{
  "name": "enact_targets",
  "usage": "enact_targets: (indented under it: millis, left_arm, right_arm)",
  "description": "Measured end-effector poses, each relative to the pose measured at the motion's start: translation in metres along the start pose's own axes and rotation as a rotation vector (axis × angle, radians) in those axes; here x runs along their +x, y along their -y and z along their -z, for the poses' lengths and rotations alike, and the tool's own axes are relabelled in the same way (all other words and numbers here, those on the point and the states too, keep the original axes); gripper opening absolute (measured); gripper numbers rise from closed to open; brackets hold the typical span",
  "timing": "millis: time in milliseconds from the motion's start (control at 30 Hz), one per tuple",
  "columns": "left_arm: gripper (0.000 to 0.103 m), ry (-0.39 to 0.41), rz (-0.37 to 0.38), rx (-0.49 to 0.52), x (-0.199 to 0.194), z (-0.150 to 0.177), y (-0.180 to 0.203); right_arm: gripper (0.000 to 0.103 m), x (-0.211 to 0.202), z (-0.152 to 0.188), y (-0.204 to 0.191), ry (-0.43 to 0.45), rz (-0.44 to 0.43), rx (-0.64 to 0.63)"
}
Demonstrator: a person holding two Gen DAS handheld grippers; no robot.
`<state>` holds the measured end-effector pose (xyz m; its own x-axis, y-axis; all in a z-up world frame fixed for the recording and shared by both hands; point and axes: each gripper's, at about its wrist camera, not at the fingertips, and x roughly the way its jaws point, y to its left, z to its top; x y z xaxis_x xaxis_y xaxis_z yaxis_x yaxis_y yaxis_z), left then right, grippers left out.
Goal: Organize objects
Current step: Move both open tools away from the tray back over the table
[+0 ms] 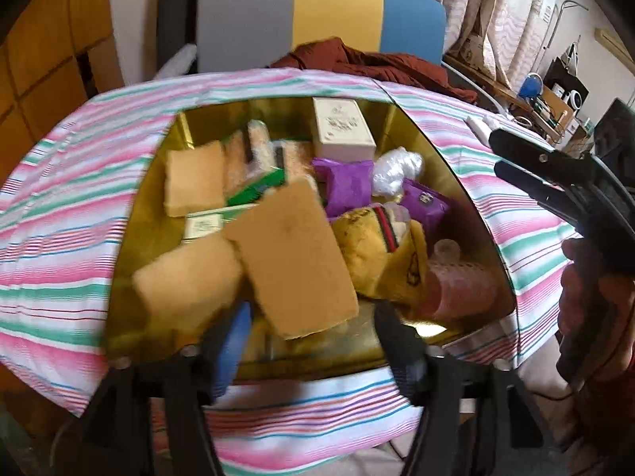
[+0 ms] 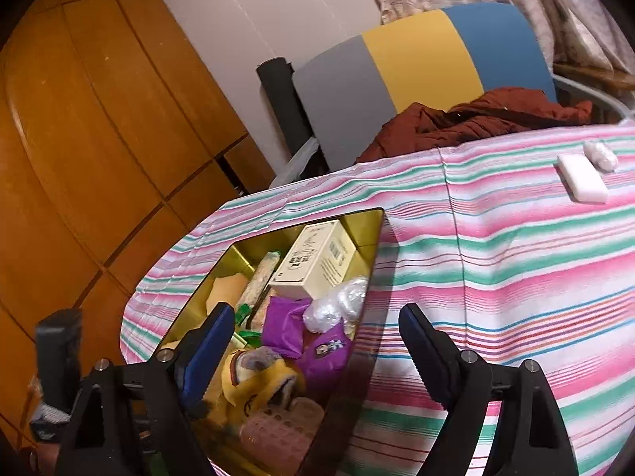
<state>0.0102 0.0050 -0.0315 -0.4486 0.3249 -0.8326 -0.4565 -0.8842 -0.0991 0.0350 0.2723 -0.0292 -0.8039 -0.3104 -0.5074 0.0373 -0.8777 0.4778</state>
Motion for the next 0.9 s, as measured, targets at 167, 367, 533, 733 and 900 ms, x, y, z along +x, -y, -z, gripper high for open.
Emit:
enact_targets:
  millis: [167,367,533,733,900]
  left_arm:
    - [0.069,0.108,-0.023,-0.12,-0.016,-0.008,-0.017]
    - [0.062,0.128,-0.188,-0.07,0.003,-0.037,-0.013]
    - [0.055,0.068,-0.133,0.009,0.026,-0.037,0.005]
    - [0.057,0.093,-0.164,0.037,0.013,-0.034,0.008]
    - [0.058,0.165,-0.141,-0.142,-0.003,-0.035,-0.014]
  right_arm:
    - [0.085,0.001,0.001,0.001,-0.003,-0.004,0.001]
    - [0.085,0.001,0.002,-0.001,-0.001,0.003,-0.008]
    - [0.085,-0.003,0.002,0.002,0.009,0.013,-0.007]
    - [0.085,-0.004,0.001,0.009,0.009,0.02,0.005]
    - [0.085,-0.005,0.0,0.02,0.009,0.046,0.018]
